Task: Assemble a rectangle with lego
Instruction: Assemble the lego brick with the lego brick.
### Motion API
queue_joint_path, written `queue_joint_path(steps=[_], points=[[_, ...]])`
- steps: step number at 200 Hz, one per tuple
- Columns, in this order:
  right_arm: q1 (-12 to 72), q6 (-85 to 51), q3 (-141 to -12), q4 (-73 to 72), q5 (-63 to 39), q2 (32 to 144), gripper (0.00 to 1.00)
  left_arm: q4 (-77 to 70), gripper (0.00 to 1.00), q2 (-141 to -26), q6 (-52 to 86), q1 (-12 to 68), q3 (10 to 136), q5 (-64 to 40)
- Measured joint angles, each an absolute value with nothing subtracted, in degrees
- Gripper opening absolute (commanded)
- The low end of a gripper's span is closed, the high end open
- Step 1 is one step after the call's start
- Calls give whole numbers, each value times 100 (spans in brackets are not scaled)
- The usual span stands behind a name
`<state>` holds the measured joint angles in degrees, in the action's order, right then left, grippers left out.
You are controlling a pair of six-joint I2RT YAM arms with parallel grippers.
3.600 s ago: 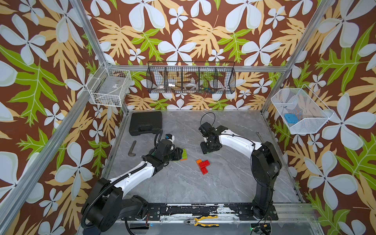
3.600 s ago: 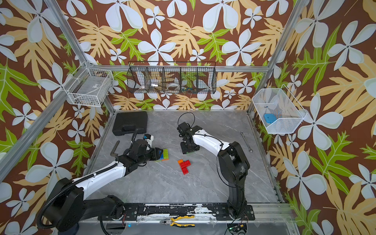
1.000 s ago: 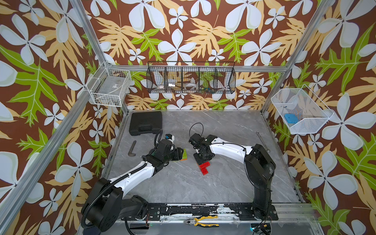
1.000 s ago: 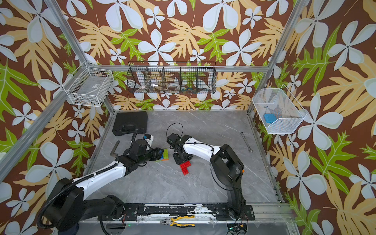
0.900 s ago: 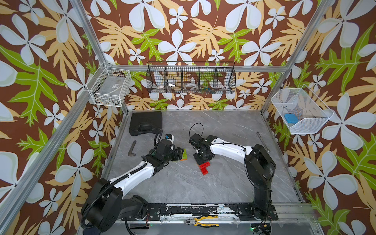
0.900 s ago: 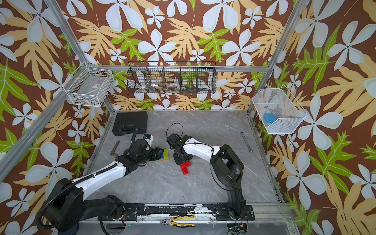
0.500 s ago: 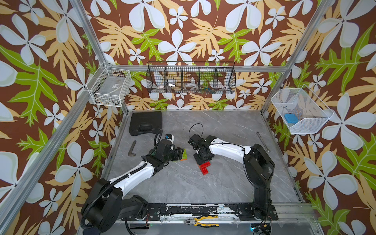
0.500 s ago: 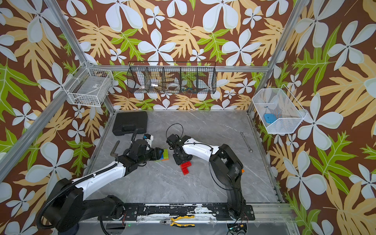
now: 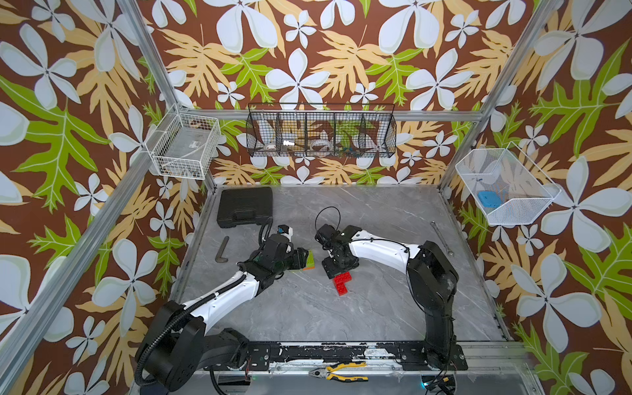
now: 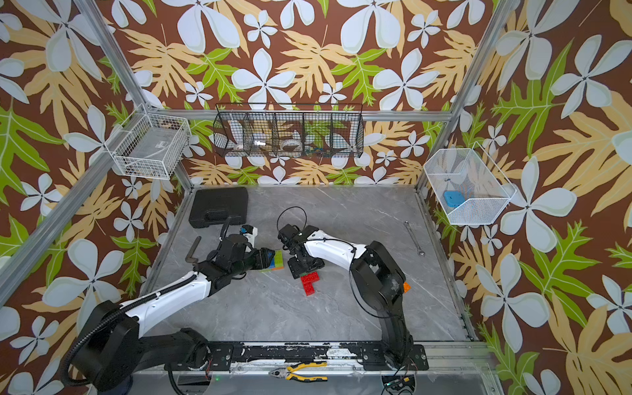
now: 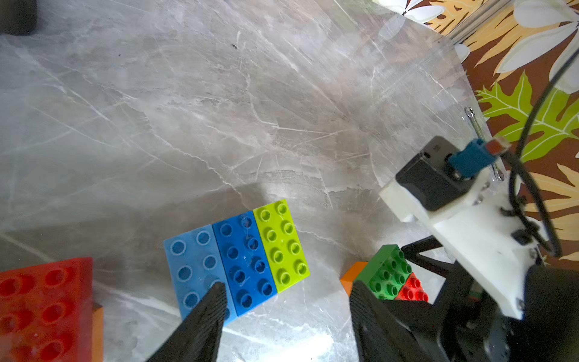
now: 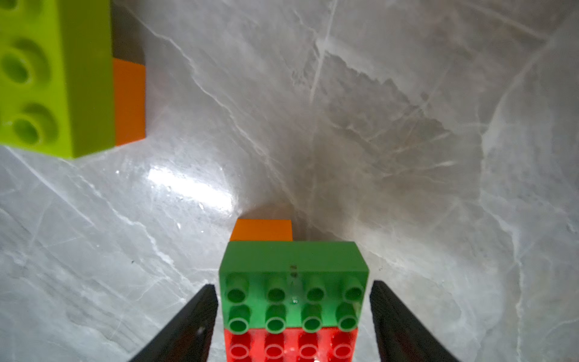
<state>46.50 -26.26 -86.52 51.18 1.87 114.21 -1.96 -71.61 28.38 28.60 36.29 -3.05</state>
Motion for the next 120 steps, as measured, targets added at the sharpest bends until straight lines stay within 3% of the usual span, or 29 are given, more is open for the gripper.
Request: queue_joint_path(steps=[63, 94, 120], points=[[4558, -2687, -8943, 5170, 189, 10989, 84, -193, 59, -7212, 2978, 2919, 3625, -344], [4056, -2998, -8217, 4812, 196, 10099, 83, -187, 84, -7561, 3242, 3673, 3730, -532], [3662, -3175, -7550, 4528, 222, 9609, 83, -172, 78, -8123, 3476, 4163, 4045, -644]])
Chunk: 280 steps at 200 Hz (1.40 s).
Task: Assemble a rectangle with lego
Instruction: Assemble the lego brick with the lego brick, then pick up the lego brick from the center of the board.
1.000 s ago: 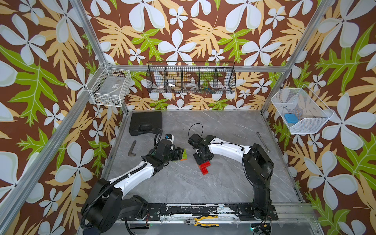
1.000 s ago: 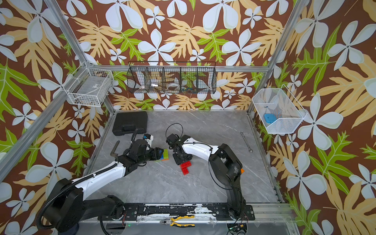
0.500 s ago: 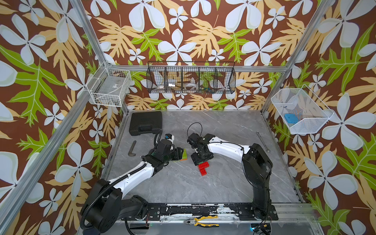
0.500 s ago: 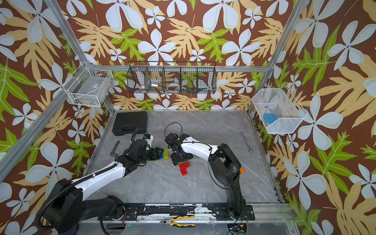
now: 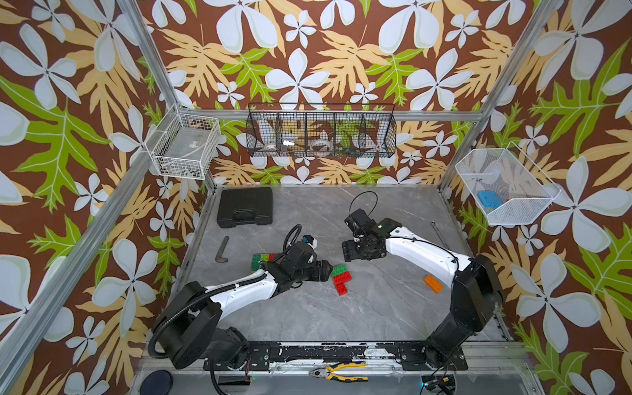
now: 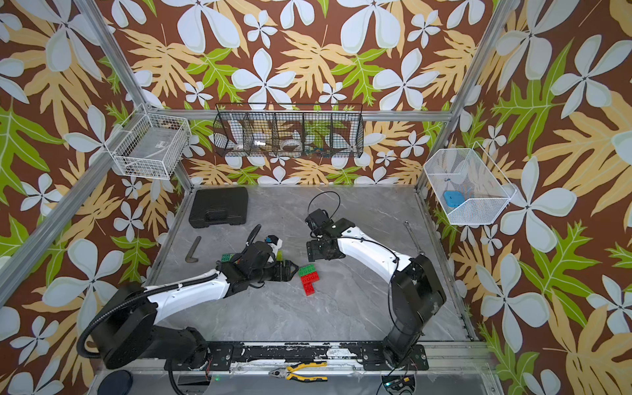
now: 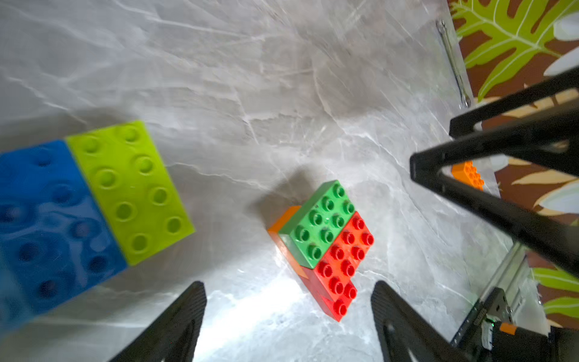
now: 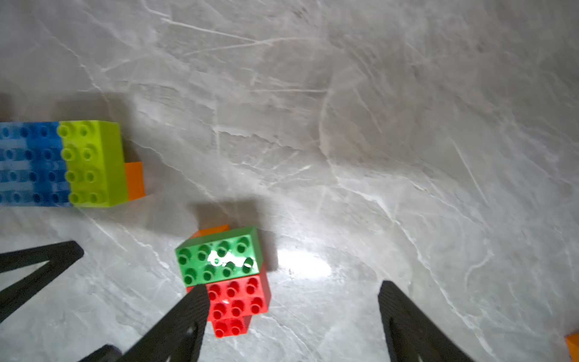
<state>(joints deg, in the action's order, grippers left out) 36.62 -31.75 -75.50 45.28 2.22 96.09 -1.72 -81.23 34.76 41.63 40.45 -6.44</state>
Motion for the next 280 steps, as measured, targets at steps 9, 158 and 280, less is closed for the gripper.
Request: queue_joint_path(steps=[9, 158, 280], points=[[3592, -3256, -7417, 4460, 226, 9502, 83, -139, 76, -8302, 3564, 4191, 4156, -642], [3192, -3253, -6622, 3793, 309, 9043, 83, 381, 56, -9076, 3868, 4469, 4775, -602], [2770, -3037, -6469, 3817, 460, 8777, 82, 722, 36, -9380, 3758, 4469, 4737, -628]])
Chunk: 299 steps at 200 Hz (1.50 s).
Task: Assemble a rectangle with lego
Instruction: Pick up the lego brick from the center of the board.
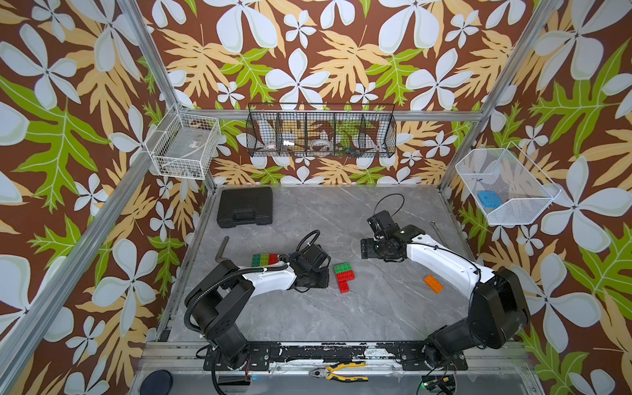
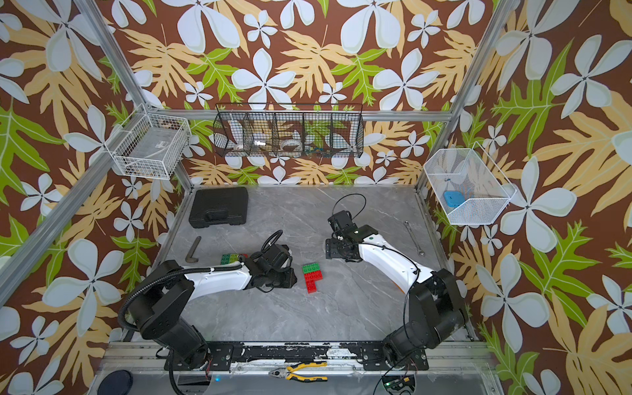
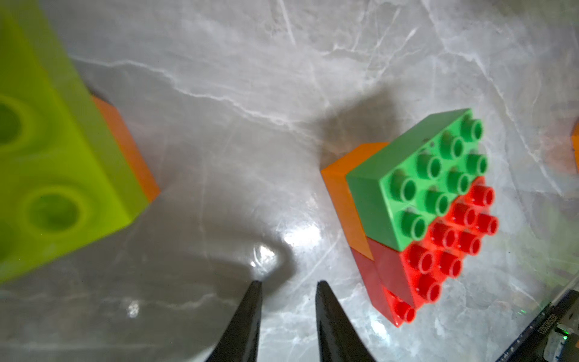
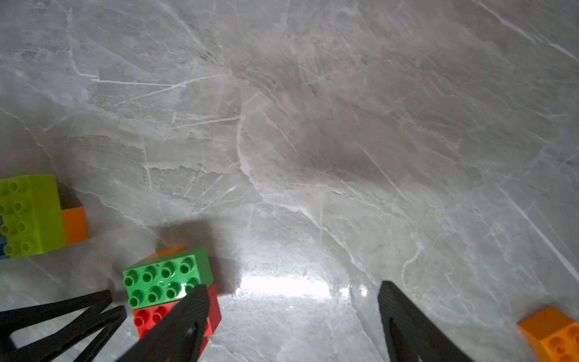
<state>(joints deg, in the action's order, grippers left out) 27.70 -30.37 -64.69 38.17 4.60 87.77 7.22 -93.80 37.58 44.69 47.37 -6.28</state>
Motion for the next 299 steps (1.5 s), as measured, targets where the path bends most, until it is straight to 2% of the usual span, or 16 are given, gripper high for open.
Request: queue_joint_path(steps=[37, 71, 95, 117, 153, 181, 213, 240, 299], points=[[1887, -2943, -6016, 3962, 558, 8412, 81, 790, 49, -8873, 3706, 4469, 4945, -648], [545, -2908, -5382, 3977, 799, 8138, 91, 692, 65, -8263, 3492, 4469, 5120, -646], [-143, -3065, -4880, 3918, 978, 8018, 93, 355, 73, -7817, 3205, 4469, 5068, -283], [-421, -3199, -4652, 3852, 1160, 8016, 100, 95, 73, -7502, 2961, 4466, 4805, 108], [-989, -3428, -4069, 3479, 952, 7924, 100, -134, 73, -7306, 2711, 4466, 4521, 410], [-1122, -3476, -3767, 3173, 582, 7915, 92, -187, 71, -7306, 2674, 4466, 4431, 445], [-1151, -3474, -3715, 2829, 497, 7948, 79, -244, 69, -7308, 2679, 4466, 4379, 421], [-1157, -3315, -3754, 2744, 454, 7961, 77, -303, 68, -7310, 2703, 4466, 4340, 401], [-1151, -3041, -3841, 2718, 495, 8044, 63, -351, 66, -7439, 2823, 4466, 4333, 290]])
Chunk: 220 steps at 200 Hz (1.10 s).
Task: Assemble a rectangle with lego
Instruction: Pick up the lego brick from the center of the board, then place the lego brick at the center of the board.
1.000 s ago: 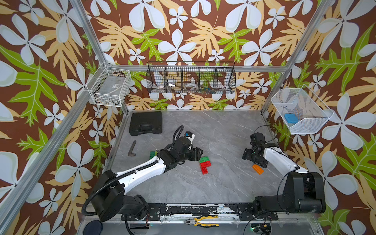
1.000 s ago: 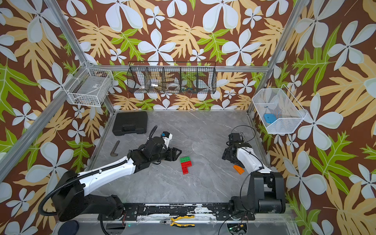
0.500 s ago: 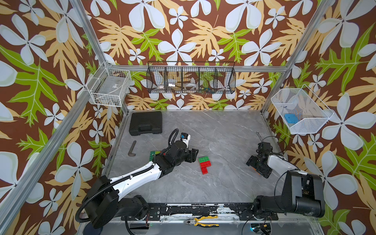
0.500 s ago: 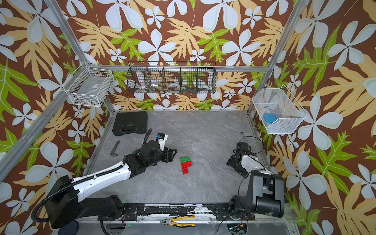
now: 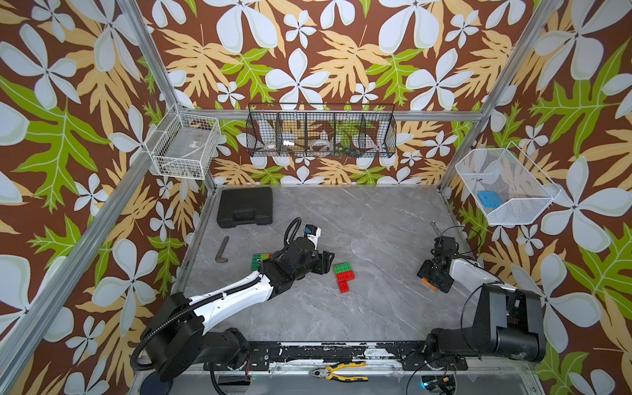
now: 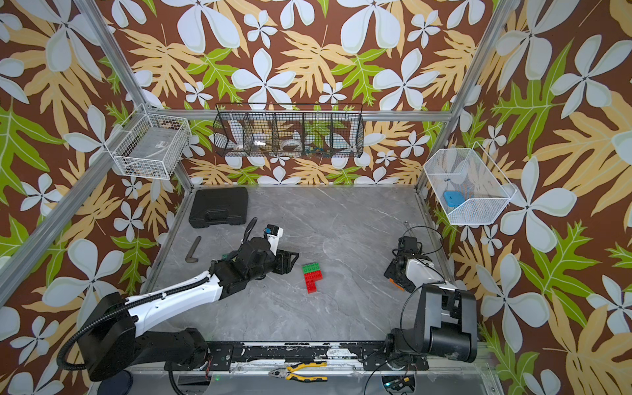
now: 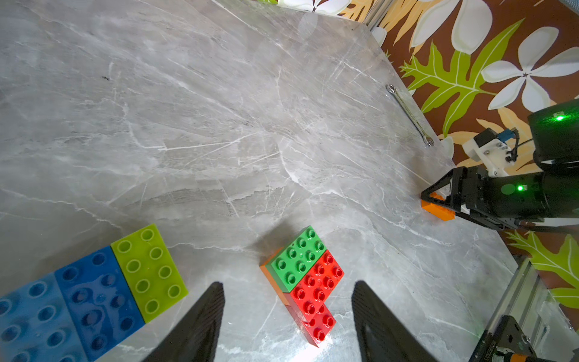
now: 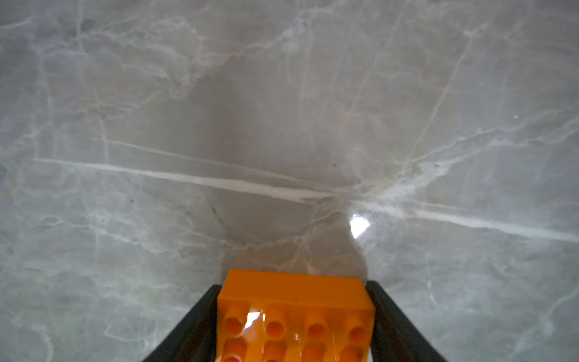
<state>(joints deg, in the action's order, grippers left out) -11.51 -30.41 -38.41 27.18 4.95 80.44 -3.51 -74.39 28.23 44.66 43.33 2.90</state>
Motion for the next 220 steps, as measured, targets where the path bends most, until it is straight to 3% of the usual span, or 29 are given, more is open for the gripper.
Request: queue_joint_path(steps=[42, 92, 151, 184, 220], points=[[-1048, -2950, -3889, 2777, 482, 8044, 55, -364, 66, -7454, 2842, 4466, 4335, 255], [-10, -2958, -4383, 3258, 464, 7793, 54, -364, 64, -7417, 2849, 4322, 4263, 261], [2797, -3721, -4711, 3594, 436, 7721, 54, -366, 62, -7242, 3076, 3734, 3865, 139], [3975, -4056, -4683, 3358, 429, 8477, 61, -414, 61, -7240, 3111, 3712, 3752, 95], [4160, -4182, -4578, 3127, 329, 8753, 78, -478, 61, -7212, 3129, 3710, 3708, -8]])
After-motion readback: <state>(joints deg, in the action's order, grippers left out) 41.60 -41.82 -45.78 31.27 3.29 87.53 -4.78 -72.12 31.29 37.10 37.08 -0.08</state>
